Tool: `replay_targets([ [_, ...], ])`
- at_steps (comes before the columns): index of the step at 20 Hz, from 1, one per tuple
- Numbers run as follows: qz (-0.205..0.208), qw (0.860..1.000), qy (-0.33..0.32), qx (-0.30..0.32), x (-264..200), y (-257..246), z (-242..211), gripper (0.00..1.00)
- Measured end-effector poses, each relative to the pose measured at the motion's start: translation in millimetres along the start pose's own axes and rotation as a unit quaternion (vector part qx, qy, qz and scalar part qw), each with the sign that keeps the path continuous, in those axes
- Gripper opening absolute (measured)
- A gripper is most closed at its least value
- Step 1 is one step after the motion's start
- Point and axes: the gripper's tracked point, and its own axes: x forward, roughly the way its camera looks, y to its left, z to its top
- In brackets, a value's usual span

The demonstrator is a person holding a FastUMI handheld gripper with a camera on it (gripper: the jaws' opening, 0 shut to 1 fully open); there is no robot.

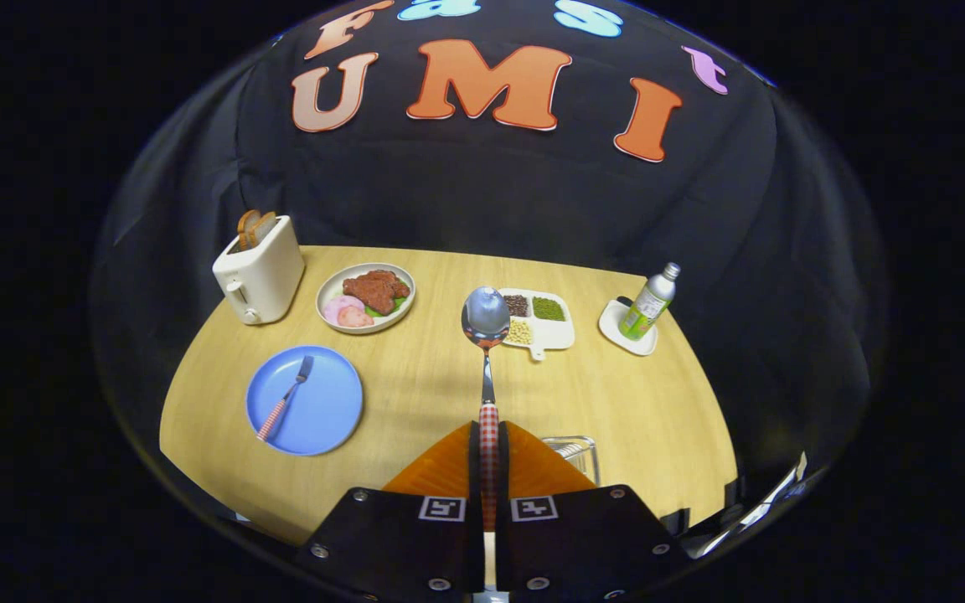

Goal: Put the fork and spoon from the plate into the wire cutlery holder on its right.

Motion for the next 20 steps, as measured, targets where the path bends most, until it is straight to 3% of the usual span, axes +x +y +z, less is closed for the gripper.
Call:
replay_targets([
  [5,-0.017,0.997,0.061,-0.045,-7.2,-34.4,-34.4,0.05],
  [11,-0.006,0.987,0.152,-0.043,-10.4,-56.3,-82.6,0.05],
  [20,0.042,0.958,0.274,-0.073,-8.3,-66.0,-125.4,0.06],
])
